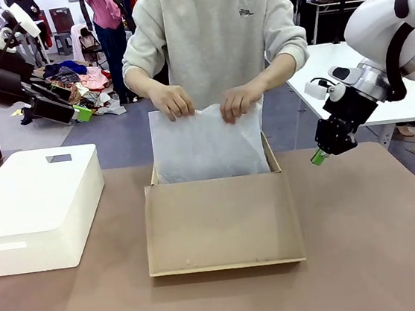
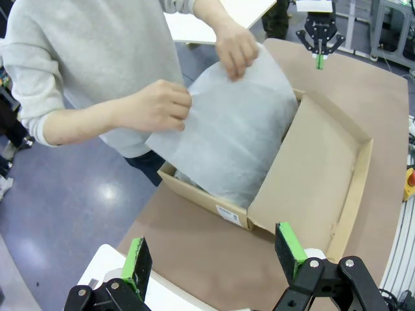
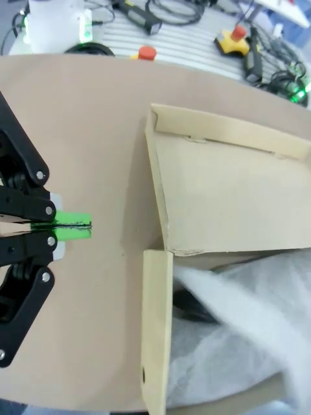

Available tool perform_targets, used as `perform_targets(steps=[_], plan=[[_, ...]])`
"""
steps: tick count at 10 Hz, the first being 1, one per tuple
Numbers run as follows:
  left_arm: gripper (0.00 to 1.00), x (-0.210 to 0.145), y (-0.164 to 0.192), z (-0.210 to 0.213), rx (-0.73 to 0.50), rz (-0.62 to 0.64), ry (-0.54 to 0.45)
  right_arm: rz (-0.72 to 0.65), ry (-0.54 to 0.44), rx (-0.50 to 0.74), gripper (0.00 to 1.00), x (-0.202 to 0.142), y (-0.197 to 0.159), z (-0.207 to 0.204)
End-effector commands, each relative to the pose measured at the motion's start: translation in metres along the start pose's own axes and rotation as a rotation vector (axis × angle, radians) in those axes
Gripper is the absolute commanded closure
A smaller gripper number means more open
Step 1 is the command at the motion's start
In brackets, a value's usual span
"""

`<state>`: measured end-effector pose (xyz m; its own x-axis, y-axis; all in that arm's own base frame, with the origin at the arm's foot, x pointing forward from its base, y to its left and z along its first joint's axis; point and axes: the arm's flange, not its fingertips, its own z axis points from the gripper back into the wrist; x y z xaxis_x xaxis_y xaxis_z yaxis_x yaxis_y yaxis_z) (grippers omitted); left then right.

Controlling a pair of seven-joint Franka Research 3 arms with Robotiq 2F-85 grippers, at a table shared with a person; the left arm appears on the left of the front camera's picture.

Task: Pack the shoes into the box.
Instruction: Close the Shoes Box.

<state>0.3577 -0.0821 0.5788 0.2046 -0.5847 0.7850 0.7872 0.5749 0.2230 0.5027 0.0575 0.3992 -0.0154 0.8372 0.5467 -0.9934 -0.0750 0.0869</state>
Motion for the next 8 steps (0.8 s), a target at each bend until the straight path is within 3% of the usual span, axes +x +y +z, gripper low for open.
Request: perform_targets(steps=[1, 5, 8], plan=[[0.00, 0.000, 0.001, 0.000, -0.006, 0.002, -0.006, 0.012, -0.068, -0.017, 1.00, -0.005, -0.009, -0.009], [0.00, 0.000, 0.001, 0.000, -0.006, 0.002, -0.006, -0.026, -0.102, -0.004, 1.00, -0.012, -0.013, -0.026], [0.00, 0.000, 0.001, 0.000, -0.006, 0.002, -0.006, -0.052, -0.071, 0.020, 1.00, -0.012, -0.009, -0.028]])
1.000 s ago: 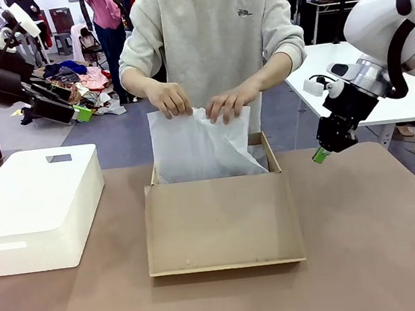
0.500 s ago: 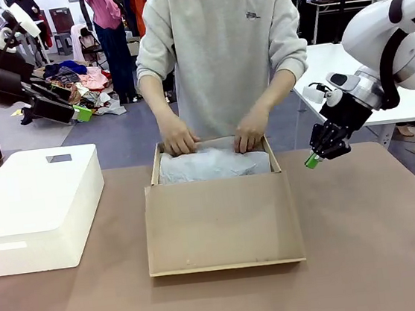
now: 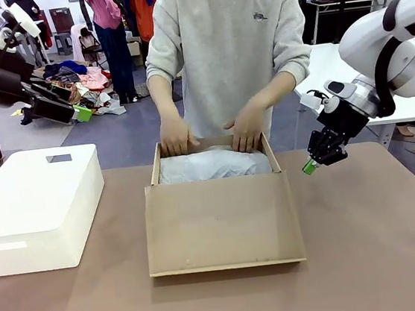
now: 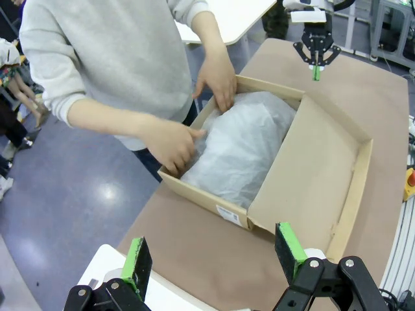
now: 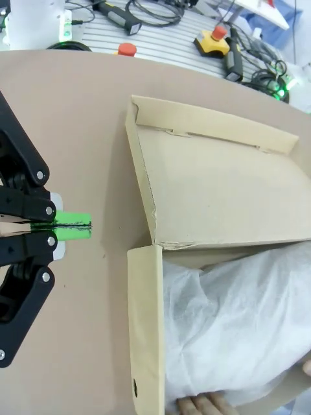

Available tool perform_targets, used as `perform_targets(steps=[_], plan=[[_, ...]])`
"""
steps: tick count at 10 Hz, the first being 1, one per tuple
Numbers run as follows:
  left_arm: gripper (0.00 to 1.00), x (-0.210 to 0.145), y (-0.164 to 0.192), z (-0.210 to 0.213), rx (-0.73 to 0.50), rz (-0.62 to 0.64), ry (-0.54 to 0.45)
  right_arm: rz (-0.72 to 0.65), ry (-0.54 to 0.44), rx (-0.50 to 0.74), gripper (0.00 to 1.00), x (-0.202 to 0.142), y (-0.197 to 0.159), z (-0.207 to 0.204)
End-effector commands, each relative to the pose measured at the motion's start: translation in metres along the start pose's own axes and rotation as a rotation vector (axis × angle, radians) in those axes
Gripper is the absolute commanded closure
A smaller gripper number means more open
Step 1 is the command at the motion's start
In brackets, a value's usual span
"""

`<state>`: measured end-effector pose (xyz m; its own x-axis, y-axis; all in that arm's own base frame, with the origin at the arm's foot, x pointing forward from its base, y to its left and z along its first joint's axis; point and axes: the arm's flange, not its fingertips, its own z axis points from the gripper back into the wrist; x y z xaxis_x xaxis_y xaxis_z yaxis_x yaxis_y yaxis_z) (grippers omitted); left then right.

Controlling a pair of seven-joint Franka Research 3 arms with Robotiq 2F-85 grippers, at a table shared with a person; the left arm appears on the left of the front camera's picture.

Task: Pack the shoes into the box.
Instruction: Close the Shoes Box.

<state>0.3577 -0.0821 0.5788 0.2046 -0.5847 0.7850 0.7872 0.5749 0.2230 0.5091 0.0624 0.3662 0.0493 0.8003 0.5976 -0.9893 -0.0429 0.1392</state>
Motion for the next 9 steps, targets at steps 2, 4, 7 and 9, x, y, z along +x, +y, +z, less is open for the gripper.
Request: perform_targets(steps=[2, 4, 7, 9], plan=[[0.00, 0.000, 0.001, 0.000, -0.006, 0.002, -0.006, 0.005, -0.001, -0.005, 1.00, 0.002, 0.000, 0.002], [0.00, 0.000, 0.001, 0.000, -0.006, 0.002, -0.006, 0.002, 0.001, 0.001, 1.00, 0.001, 0.000, -0.001], [0.00, 0.000, 0.001, 0.000, -0.006, 0.002, -0.006, 0.070, -0.025, -0.004, 1.00, -0.003, -0.008, -0.014], [0.00, 0.000, 0.001, 0.000, -0.006, 0.002, -0.006, 0.080, -0.037, 0.023, 1.00, -0.012, -0.013, -0.028]])
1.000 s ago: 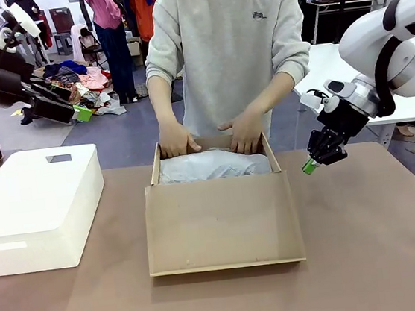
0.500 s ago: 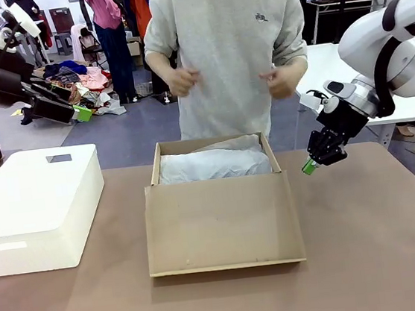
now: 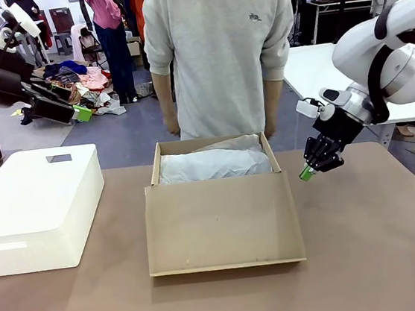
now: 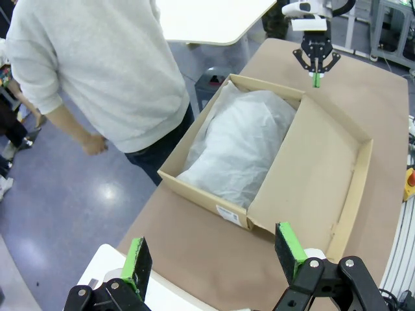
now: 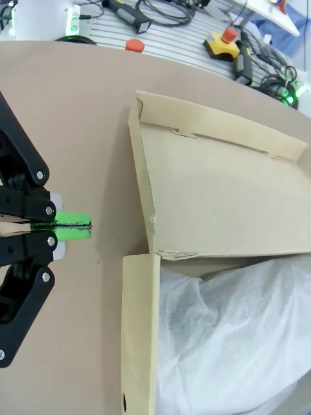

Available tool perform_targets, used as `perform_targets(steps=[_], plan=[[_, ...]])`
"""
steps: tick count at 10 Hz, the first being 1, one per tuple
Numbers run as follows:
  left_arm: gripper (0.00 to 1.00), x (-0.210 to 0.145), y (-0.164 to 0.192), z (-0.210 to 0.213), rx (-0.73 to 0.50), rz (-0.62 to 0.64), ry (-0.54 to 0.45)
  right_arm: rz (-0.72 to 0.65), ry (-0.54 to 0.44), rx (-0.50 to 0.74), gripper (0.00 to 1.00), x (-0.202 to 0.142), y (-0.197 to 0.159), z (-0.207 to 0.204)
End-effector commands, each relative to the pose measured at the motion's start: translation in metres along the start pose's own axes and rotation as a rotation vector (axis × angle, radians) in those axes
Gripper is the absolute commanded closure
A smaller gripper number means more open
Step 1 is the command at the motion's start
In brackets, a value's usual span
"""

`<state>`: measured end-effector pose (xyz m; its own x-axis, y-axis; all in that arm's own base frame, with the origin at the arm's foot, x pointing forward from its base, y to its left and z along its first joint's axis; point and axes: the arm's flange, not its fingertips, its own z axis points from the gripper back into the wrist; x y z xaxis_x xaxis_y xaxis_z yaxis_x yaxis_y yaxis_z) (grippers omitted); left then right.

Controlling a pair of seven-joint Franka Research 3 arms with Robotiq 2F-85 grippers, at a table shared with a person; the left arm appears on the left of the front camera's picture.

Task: Pack the shoes into the box.
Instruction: Close the Shoes Box.

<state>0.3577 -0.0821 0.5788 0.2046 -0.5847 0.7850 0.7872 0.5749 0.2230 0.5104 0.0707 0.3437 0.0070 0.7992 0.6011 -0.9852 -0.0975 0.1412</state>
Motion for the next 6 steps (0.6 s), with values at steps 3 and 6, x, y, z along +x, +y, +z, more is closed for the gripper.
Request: perform_targets(steps=[3, 6], plan=[[0.00, 0.000, 0.001, 0.000, -0.006, 0.002, -0.006, 0.068, -0.078, 0.000, 1.00, -0.012, -0.012, -0.026], [0.00, 0.000, 0.001, 0.000, -0.006, 0.002, -0.006, 0.077, -0.116, 0.015, 1.00, -0.013, -0.015, -0.041]])
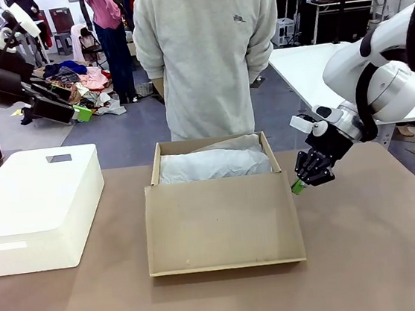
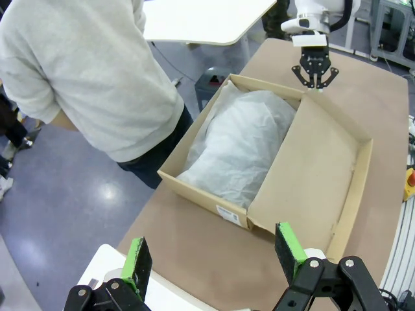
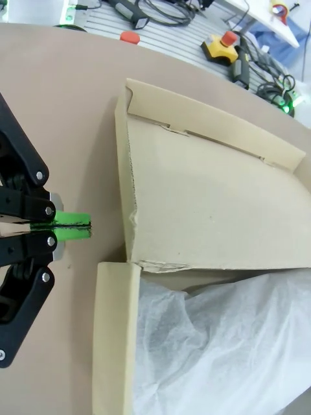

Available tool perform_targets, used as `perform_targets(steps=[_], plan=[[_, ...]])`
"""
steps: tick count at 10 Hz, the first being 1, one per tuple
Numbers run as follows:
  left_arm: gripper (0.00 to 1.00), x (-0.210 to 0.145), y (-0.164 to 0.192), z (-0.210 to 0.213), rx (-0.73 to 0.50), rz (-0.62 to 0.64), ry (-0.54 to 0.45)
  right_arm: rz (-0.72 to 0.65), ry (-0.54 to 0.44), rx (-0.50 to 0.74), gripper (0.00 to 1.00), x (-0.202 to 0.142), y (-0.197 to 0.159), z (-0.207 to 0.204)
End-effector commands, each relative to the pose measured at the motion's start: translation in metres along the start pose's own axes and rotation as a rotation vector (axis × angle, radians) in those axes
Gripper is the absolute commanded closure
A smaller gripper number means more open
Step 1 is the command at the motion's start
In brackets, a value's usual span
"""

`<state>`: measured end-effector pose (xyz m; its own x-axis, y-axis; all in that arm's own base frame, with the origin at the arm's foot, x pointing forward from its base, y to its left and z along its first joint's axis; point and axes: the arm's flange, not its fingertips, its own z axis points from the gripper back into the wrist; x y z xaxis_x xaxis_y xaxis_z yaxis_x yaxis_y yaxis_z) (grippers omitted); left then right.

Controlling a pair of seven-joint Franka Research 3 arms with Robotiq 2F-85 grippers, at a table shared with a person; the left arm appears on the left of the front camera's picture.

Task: Pack the shoes into the box.
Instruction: Close the Shoes Box.

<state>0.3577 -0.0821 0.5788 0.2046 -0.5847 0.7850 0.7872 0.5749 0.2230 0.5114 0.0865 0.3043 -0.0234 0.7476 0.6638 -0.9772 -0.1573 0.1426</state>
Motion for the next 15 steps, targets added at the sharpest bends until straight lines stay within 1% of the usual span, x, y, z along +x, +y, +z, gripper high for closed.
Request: perform_targets(steps=[1, 9, 13, 15], plan=[[0.00, 0.000, 0.001, 0.000, -0.006, 0.002, -0.006, 0.037, -0.048, -0.014, 1.00, -0.002, -0.008, -0.006], [0.00, 0.000, 0.001, 0.000, -0.006, 0.002, -0.006, 0.095, -0.134, 0.078, 1.00, 0.002, 0.002, -0.025], [0.00, 0.000, 0.001, 0.000, -0.006, 0.002, -0.006, 0.129, -0.201, 0.108, 1.00, 0.004, 0.009, -0.026], [0.00, 0.000, 0.001, 0.000, -0.006, 0.002, -0.006, 0.128, -0.254, 0.127, 1.00, 0.003, 0.012, -0.024]])
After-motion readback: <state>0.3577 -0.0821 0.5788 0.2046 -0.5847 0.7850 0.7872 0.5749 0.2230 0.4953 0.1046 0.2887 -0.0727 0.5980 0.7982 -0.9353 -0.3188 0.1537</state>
